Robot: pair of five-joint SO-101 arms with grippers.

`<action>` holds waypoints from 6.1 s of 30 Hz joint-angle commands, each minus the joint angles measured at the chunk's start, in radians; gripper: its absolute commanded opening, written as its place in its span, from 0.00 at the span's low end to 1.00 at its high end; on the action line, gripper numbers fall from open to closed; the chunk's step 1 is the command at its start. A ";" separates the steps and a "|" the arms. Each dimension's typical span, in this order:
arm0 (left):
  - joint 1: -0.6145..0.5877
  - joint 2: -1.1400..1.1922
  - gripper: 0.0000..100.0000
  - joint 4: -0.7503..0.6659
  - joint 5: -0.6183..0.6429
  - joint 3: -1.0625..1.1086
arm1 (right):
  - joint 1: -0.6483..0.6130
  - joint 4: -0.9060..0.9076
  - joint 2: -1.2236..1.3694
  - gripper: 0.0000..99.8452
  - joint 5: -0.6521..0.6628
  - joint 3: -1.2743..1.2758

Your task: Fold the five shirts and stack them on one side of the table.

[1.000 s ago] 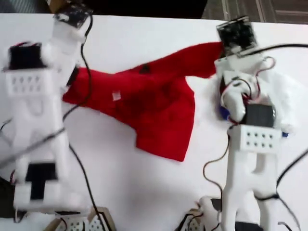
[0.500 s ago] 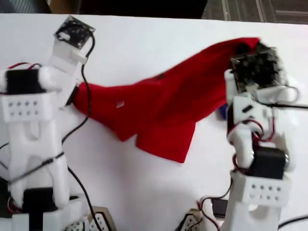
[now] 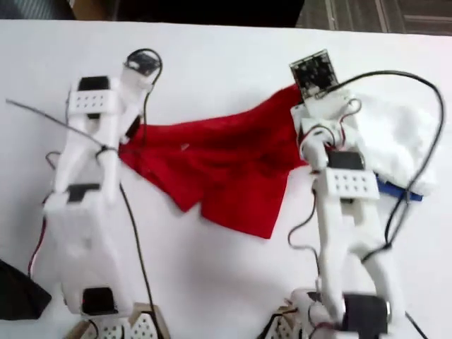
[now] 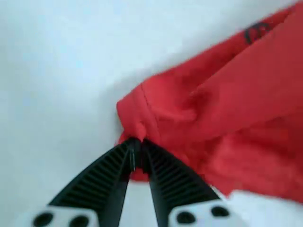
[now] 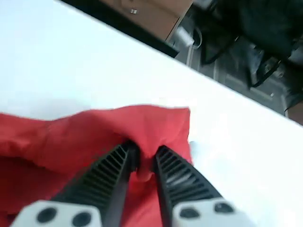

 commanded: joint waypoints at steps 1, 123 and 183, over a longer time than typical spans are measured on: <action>-0.011 0.215 0.03 0.095 -0.002 -0.403 | 0.001 -0.062 0.077 0.02 -0.009 -0.005; 0.181 -0.222 0.13 0.334 -0.176 0.025 | -0.005 0.406 0.033 0.02 0.032 -0.442; 0.164 -0.051 0.09 0.376 -0.166 -0.128 | -0.002 0.406 0.031 0.02 0.034 -0.442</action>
